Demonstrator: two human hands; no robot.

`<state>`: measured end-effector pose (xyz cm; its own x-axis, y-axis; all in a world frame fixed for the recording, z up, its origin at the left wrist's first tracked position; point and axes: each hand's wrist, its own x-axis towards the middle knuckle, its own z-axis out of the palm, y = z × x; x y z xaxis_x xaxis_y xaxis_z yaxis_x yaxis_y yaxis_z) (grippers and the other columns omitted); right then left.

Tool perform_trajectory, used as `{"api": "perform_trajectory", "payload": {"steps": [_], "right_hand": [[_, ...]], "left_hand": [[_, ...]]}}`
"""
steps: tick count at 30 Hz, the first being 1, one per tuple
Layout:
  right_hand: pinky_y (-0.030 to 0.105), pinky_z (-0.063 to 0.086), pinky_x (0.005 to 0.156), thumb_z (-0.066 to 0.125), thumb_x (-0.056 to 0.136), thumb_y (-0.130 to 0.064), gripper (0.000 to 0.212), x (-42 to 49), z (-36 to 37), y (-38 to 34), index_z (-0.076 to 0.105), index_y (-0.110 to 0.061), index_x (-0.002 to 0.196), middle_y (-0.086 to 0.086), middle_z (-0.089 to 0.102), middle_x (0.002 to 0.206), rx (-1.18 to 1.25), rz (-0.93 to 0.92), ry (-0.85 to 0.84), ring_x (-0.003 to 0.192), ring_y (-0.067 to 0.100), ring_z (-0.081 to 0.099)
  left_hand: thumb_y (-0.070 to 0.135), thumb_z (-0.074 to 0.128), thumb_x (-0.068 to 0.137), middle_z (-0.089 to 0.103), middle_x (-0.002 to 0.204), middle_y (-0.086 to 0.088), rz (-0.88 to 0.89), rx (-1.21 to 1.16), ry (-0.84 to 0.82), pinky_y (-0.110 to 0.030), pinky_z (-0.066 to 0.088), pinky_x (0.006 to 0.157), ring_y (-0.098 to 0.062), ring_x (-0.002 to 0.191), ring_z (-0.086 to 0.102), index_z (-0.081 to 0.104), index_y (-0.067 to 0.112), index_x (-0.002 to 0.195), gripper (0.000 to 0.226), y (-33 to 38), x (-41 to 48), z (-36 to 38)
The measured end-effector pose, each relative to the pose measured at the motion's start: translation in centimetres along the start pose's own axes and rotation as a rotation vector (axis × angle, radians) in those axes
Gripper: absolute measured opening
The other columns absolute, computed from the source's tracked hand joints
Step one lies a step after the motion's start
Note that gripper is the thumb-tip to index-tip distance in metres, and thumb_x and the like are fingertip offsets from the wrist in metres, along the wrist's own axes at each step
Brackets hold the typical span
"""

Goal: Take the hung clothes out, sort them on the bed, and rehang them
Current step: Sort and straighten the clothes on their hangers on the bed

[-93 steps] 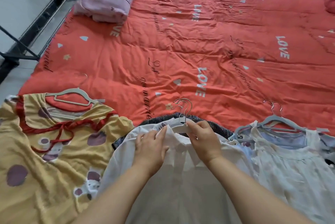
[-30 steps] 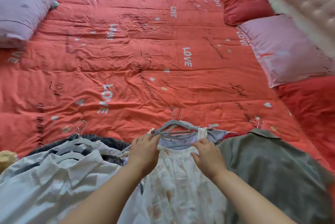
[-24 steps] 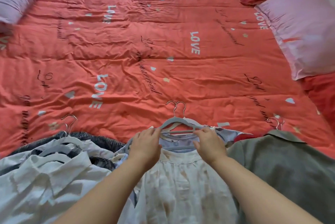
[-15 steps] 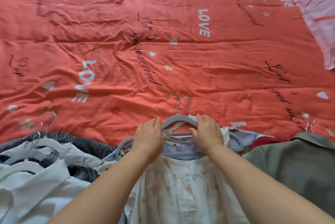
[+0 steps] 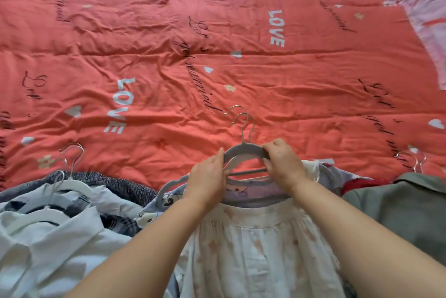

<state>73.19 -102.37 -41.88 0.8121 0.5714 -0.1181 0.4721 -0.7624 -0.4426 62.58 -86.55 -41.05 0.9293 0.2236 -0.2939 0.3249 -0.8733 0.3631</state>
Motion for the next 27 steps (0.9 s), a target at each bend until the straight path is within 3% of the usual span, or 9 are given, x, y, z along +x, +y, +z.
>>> {"api": "perform_trajectory", "payload": {"steps": [5,11,17,27], "right_hand": [[0.038,0.046,0.059,0.058,0.075,-0.01,0.017,-2.7,-3.4,-4.1,0.064,0.001,0.087,0.019,0.056,0.083,0.0,-0.146,0.167,0.066,0.036,0.059],[0.032,0.04,0.068,0.058,0.073,-0.005,0.017,-6.6,-9.3,-9.8,0.064,0.002,0.088,0.018,0.055,0.082,0.061,-0.188,0.277,0.067,0.034,0.059],[0.037,0.052,0.069,0.065,0.076,0.0,0.018,-11.4,-15.2,-16.4,0.065,0.003,0.094,0.016,0.057,0.088,0.061,-0.24,0.381,0.073,0.033,0.059],[0.034,0.053,0.062,0.067,0.075,-0.005,0.018,-25.3,-21.8,-23.9,0.066,-0.002,0.093,0.01,0.058,0.086,-0.084,-0.231,0.594,0.067,0.028,0.061]], "left_hand": [[0.027,0.048,0.095,0.058,0.126,-0.013,-0.013,-0.172,0.075,-0.039,0.038,0.09,-0.034,0.113,0.053,0.031,0.016,0.143,0.052,0.4,-2.6,-3.8],[0.025,0.051,0.094,0.064,0.11,-0.014,0.036,-0.222,0.179,-0.039,0.034,0.072,-0.038,0.101,0.055,0.049,0.012,0.121,0.031,1.9,-8.0,-10.2],[0.026,0.049,0.095,0.064,0.108,-0.011,0.089,-0.23,0.256,-0.034,0.027,0.066,-0.034,0.1,0.055,0.048,0.012,0.114,0.024,3.0,-14.8,-17.6],[0.025,0.047,0.095,0.063,0.107,-0.006,0.232,-0.218,0.279,-0.032,0.026,0.063,-0.03,0.097,0.056,0.047,0.016,0.112,0.02,6.3,-28.6,-23.6]]}}
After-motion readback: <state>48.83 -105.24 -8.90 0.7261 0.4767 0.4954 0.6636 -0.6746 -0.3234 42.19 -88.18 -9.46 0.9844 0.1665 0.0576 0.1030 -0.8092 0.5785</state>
